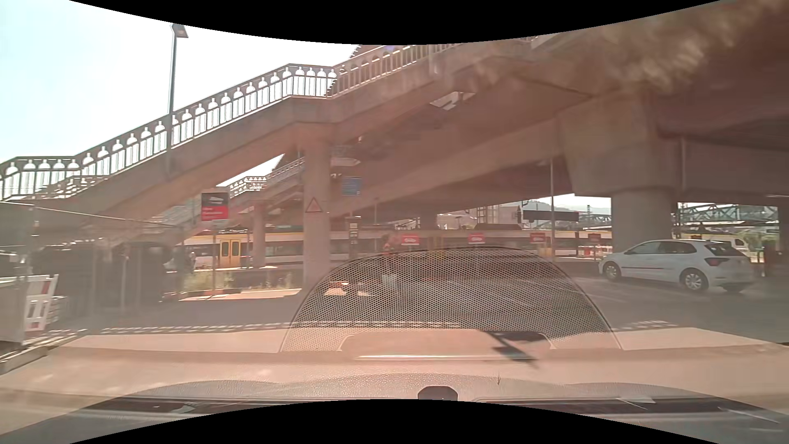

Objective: Follow the waypoints while adhering to traffic rules and regulations

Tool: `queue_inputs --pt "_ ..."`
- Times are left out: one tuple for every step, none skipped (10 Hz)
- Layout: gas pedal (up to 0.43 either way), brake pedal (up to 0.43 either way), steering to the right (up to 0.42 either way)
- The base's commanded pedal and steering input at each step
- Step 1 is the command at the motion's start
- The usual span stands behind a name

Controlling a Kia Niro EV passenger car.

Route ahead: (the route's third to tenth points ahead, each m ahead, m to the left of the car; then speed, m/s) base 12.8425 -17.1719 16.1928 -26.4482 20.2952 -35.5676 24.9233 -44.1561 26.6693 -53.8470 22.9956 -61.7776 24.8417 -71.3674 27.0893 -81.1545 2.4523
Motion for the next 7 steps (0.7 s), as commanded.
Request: queue_inputs --pt "0.020 0.000 0.777" --pt "0.028 0.000 0.775" --pt "0.039 0.000 0.771" --pt "0.047 0.000 0.766" --pt "0.047 0.000 0.761" --pt "0.047 0.000 0.758" --pt "0.067 0.000 0.749"
